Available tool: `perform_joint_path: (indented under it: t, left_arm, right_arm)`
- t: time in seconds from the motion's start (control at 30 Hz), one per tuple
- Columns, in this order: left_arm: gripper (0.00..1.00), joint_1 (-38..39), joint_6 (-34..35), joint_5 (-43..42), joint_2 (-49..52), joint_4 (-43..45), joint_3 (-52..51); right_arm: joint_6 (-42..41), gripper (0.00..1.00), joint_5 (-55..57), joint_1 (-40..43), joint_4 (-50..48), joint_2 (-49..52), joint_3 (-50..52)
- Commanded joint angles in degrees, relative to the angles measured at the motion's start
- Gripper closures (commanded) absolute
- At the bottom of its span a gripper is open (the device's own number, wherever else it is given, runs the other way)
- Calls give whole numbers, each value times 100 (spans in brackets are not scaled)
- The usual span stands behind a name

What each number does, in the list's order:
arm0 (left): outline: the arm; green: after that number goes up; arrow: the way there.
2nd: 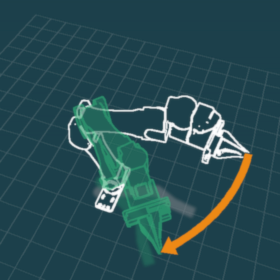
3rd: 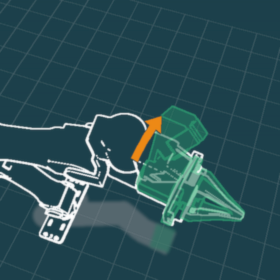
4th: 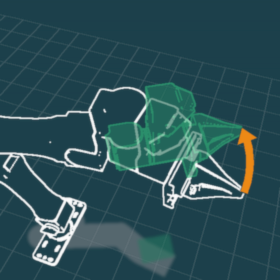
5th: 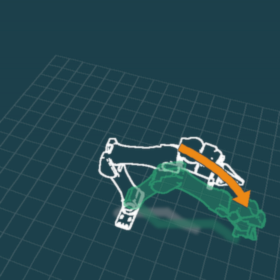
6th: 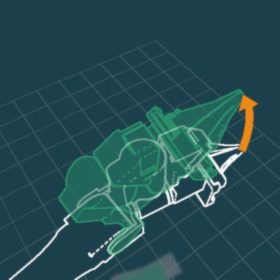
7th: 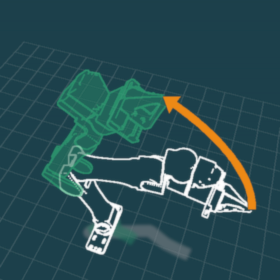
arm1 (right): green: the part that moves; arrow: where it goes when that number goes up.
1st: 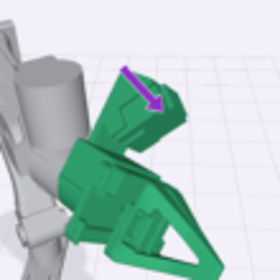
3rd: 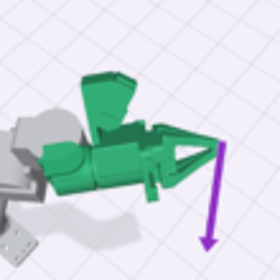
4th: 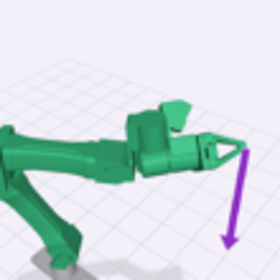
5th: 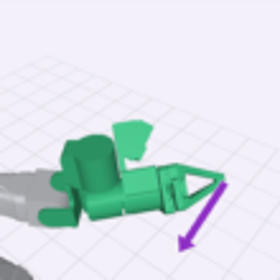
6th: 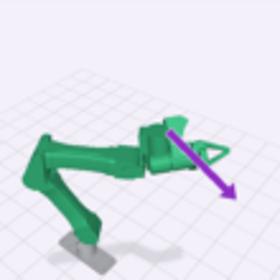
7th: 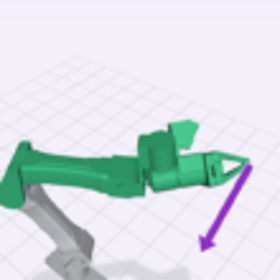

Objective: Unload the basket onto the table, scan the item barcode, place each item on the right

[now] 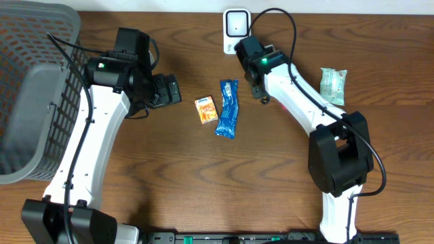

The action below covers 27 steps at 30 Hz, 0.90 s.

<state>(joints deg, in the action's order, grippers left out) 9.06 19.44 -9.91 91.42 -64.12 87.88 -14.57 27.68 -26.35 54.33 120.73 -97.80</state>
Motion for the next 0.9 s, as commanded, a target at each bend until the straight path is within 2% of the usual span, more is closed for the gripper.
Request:
perform_joint_path:
  t: [0.0,0.27,0.5,0.67,0.87]
  left_arm:
    - [2,-26,-35,55,24,-20,31]
    - [2,-26,-35,55,24,-20,31]
    - [2,-26,-35,55,24,-20,31]
    - [2,-26,-35,55,24,-20,31]
    - [2,-26,-35,55,24,-20,31]
  right_arm:
    - [-129,28,-1078,44,289,42,-352]
    - [-120,19,-2085,431,1178,42,-1462]
    - [50,12,-3580,1082,1281,42,-1823]
    - [138,12,-3617,1405,1364,42,-1823]
    - [501,1,-3617,1611,1386,48,-1665]
